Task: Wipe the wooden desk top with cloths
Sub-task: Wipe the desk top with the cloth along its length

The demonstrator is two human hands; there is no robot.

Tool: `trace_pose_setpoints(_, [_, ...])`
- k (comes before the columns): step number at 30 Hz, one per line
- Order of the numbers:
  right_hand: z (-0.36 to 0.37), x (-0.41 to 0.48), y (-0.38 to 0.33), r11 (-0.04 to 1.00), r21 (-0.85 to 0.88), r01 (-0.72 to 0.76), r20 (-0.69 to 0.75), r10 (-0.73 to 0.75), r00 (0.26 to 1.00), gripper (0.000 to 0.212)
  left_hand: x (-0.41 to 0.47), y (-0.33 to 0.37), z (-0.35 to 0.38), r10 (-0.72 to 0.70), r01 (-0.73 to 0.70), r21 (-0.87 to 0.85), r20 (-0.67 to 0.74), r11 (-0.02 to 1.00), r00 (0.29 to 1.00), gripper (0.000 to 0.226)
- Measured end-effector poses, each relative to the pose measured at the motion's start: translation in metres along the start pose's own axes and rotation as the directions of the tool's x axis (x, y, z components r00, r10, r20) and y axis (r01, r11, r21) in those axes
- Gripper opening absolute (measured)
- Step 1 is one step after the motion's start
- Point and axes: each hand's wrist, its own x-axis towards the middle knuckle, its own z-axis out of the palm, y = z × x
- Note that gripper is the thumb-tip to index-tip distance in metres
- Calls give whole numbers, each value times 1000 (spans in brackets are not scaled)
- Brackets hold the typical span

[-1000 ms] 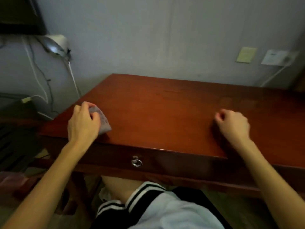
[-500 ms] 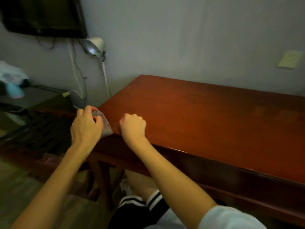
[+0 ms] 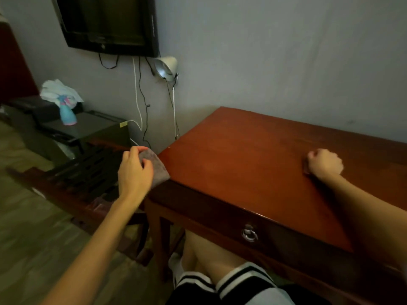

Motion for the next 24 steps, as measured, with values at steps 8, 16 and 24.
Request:
trace_pose_setpoints(8, [57, -107, -190, 872, 78, 483, 136, -490, 861, 30, 23, 7, 11, 16, -17, 57, 7, 998, 1000, 26])
trace_pose_setpoints(16, [46, -142, -231, 549, 380, 745, 213, -835, 506, 21, 34, -4, 7, -181, 181, -14, 31, 983, 983, 27])
trace_pose_setpoints(24, [-10, 121, 36, 992, 98, -84, -69, 91, 993, 40, 64, 33, 40, -8, 4, 41, 103, 999, 995, 26])
